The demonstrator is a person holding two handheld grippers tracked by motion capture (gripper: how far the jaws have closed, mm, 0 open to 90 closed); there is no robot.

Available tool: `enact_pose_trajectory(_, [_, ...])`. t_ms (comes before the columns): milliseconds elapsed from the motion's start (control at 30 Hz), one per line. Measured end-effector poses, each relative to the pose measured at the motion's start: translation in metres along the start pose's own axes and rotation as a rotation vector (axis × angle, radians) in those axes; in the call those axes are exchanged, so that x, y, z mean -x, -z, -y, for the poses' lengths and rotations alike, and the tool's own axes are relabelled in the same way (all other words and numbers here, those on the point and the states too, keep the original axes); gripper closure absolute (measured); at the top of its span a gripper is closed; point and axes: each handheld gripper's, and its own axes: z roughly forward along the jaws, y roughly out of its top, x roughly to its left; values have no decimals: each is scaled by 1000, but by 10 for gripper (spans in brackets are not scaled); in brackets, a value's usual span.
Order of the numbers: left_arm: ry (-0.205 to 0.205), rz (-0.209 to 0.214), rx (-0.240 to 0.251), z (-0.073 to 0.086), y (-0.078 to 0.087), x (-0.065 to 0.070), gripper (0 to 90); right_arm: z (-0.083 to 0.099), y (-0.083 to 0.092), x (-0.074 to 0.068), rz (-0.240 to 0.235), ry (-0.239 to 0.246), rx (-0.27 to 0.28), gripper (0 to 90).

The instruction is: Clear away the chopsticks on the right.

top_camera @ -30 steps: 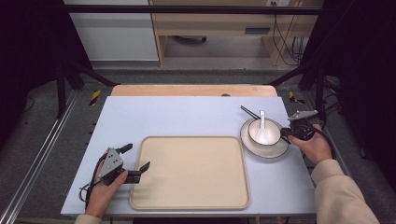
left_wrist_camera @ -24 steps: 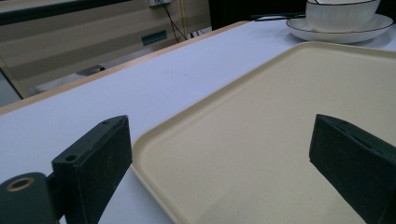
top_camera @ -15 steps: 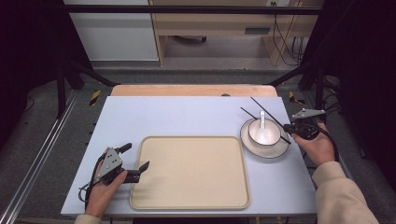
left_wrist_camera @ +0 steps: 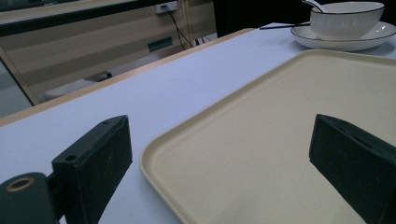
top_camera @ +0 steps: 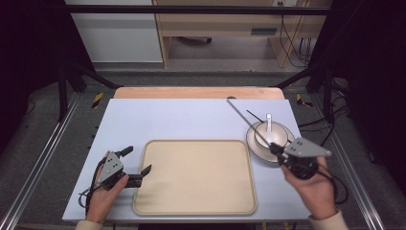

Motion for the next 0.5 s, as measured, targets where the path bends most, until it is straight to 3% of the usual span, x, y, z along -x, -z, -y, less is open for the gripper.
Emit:
enact_pose_trajectory(133, [7,2,6,0,0,0,58,12,-17,-48,-90,5,-54,855])
enact_pose_trajectory(233, [2,4,9,0,1,0,58,21,-37,-70,-150,-2,-96,855])
enact_pose_trajectory(400, [7,5,10,0,2,-1,58,36,-61,-93,-211,-29,-159,855])
enact_pose_trajectory(500, [7,6,15,0,2,-1,58,39,-66,-100,-232,-30,-174,855])
